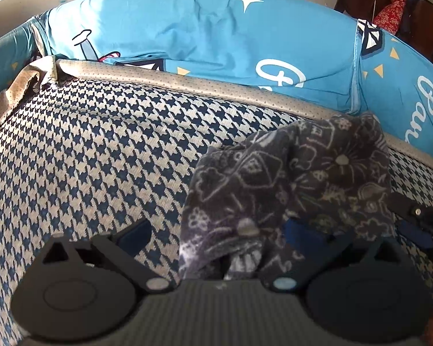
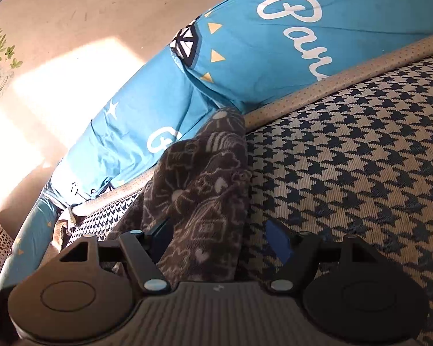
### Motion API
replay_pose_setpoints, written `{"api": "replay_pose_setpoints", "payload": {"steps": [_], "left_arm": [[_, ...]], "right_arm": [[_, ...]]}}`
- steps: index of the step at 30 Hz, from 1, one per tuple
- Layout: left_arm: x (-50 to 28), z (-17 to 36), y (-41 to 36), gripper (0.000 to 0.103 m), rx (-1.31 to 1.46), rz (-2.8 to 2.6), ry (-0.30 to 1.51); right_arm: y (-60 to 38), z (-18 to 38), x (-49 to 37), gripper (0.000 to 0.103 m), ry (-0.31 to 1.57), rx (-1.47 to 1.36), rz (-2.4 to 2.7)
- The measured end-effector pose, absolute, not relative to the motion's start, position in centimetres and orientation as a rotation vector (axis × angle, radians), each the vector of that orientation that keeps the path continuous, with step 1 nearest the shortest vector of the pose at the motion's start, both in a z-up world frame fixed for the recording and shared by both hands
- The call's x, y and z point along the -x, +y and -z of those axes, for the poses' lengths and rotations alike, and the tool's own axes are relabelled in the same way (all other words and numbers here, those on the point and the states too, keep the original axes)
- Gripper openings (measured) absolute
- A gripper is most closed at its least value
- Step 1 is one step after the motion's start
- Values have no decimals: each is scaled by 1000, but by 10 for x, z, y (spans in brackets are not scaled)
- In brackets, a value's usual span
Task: Fold clothes
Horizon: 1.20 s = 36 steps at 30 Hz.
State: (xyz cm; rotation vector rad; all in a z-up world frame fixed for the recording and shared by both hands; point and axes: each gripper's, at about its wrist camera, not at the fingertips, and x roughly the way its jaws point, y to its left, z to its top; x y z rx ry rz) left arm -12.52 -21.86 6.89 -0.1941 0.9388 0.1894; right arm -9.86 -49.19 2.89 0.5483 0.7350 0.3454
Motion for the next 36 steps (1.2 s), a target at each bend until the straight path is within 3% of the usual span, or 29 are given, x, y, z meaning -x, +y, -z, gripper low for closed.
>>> {"api": "replay_pose_setpoints", "payload": {"steps": [8,12,18,24,36], "left_arm": [[125,-63,-212,103,217,-220,983],[123,-59,-208,103,242,-227,997],[123,-55,-205,103,253,-241,1001],[122,-55,-209,103,231,-261,992],[116,-51,-206,103,246,-268,1001]], "right_arm": [[-485,-15,83,71,731,-558,-363],[-479,-9,74,60,726,-586,-407],[-474,-3,68,59,717,-610,-432],[-478,2,62,40,722,-657,-454],[-475,5,58,41,717,-650,-456]]}}
